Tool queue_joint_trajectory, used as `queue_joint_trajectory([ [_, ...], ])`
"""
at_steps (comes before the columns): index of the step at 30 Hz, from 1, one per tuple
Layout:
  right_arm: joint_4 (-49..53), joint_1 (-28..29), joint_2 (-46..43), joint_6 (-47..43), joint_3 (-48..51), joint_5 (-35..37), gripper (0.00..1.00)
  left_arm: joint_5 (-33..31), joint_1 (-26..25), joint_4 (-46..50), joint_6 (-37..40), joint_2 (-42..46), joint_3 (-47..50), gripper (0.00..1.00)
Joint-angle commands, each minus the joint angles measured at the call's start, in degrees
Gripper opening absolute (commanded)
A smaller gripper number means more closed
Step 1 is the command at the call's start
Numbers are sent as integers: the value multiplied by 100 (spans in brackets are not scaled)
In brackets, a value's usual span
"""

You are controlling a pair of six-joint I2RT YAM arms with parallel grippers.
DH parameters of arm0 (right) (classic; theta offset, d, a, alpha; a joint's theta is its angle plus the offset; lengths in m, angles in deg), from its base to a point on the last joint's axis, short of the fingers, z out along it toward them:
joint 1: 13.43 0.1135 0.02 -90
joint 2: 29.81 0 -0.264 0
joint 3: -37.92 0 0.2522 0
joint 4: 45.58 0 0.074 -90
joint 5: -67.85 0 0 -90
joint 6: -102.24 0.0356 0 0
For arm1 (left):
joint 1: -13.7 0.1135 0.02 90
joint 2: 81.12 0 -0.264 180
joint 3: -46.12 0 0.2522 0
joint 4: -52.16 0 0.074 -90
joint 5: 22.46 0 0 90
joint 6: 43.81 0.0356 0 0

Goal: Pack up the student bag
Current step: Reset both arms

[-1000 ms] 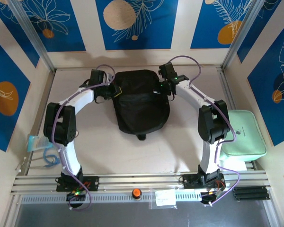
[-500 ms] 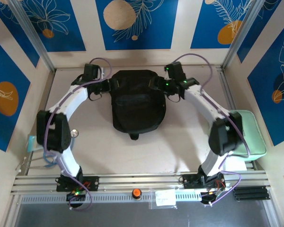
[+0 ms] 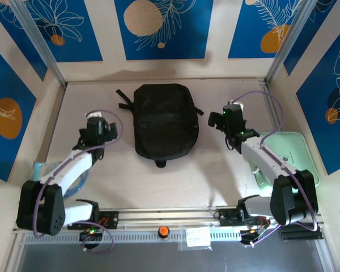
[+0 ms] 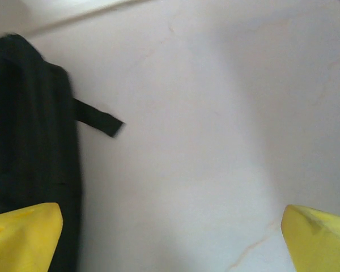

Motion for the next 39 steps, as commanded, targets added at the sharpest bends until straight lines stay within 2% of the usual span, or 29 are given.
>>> queue_joint_trajectory([
  [1, -1392, -24, 80, -1011, 586, 444, 99, -918, 76, -1846, 601, 419, 726, 100],
  [4, -2078, -92, 115, -1290, 1039, 515, 99, -931, 89, -3141, 1135, 360, 1318, 100],
  [8, -3013, -209, 182, -1627, 1609, 120, 99, -805, 188, -3274, 1442, -123, 1283, 99],
  [10, -3642, -265, 252, -1784, 1905, -123, 99, -240, 210, -3645, 1723, -329, 1382, 99],
  [11, -3970, -310, 312, -1845, 2052, -274, 99, 49, 223, -3527, 1853, -416, 1305, 99],
  [13, -4438, -403, 462, -1944, 2224, -470, 99, 253, 233, -3472, 1949, -549, 1262, 99],
  [18, -4856, -590, 455, -2103, 2408, -854, 99, 449, 371, -4162, 1910, -805, 1606, 99],
  [24, -5545, -1059, 701, -1892, 2657, -1564, 99, 859, 671, -4131, 1868, -785, 1606, 99],
  [30, -5973, -1124, 1301, -1931, 2593, -1729, 99, 1663, 1128, -3914, 1625, -753, 1538, 99],
  [35, -5848, -1178, 1328, -1883, 2523, -1793, 99, 2116, 1170, -3806, 1694, -722, 1513, 99],
  [39, -5716, -1199, 1336, -1839, 2453, -1781, 99, 2385, 1169, -4046, 1151, -750, 1587, 99],
])
